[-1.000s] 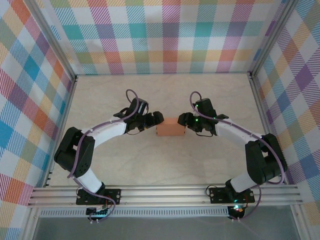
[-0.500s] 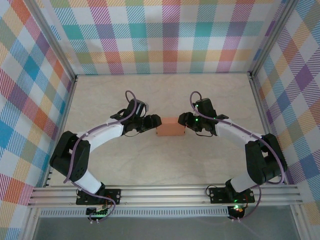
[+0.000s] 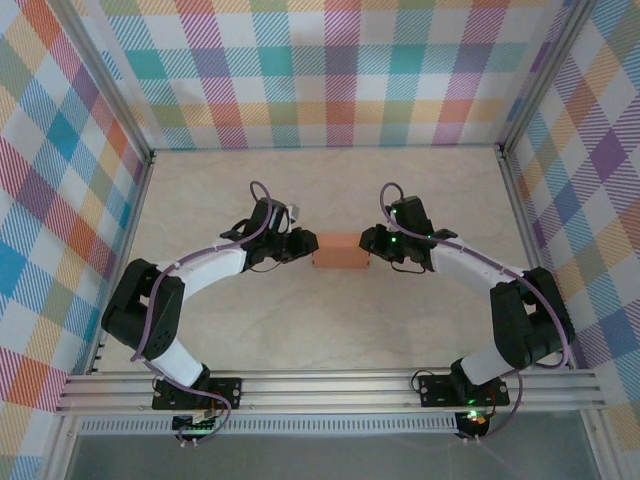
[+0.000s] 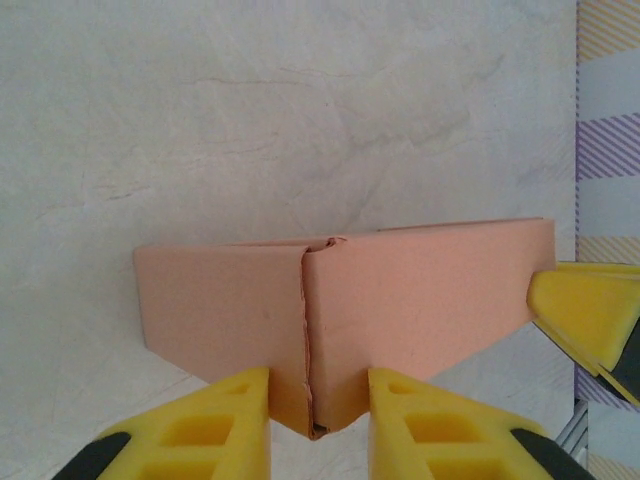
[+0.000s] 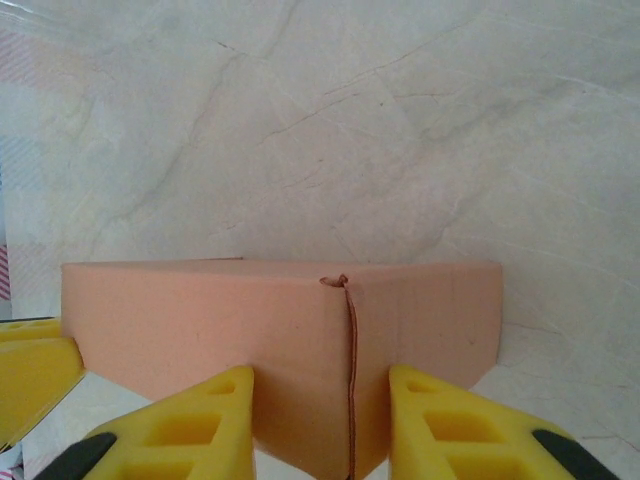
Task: Fold the paper box
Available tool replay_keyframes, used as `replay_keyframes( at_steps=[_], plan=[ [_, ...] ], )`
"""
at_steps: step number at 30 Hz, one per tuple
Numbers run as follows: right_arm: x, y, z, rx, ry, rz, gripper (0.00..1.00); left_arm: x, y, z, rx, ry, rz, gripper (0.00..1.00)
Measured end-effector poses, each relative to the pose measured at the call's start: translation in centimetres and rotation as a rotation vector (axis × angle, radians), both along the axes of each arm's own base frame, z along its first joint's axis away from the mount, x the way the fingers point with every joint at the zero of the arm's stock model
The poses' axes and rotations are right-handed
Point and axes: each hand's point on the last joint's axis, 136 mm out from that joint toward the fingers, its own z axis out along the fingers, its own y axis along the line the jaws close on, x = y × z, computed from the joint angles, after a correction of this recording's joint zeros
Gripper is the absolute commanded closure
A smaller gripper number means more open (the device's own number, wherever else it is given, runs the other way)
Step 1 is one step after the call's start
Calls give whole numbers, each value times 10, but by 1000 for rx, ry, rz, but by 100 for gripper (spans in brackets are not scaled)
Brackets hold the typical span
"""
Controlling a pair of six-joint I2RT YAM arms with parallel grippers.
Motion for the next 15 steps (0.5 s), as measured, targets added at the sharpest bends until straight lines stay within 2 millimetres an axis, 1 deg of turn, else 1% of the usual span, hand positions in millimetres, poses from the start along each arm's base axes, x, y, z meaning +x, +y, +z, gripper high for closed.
replay_keyframes(
  at_steps=[2, 7, 8, 9, 11, 13, 15],
  plan=[
    [0, 0, 0, 0, 0, 0, 76, 1, -1, 1, -9, -2, -1, 83],
    [1, -1, 0, -5, -4, -5, 78, 2, -2, 0, -20, 2, -2, 83],
    [1, -1, 0, -5, -4, -4, 76, 2, -2, 0, -20, 2, -2, 83],
    [1, -1, 0, -5, -4, -5, 71, 2, -2, 0, -20, 2, -2, 82],
    [1, -1, 1, -6, -6, -3, 58, 2, -2, 0, -20, 2, -3, 78],
    [1, -1, 2, -15, -11, 4, 49, 3, -2, 0, -20, 4, -2, 73],
    [1, -3, 3, -35, -14, 14, 37, 5, -4, 0, -20, 4, -4, 72]
  ],
)
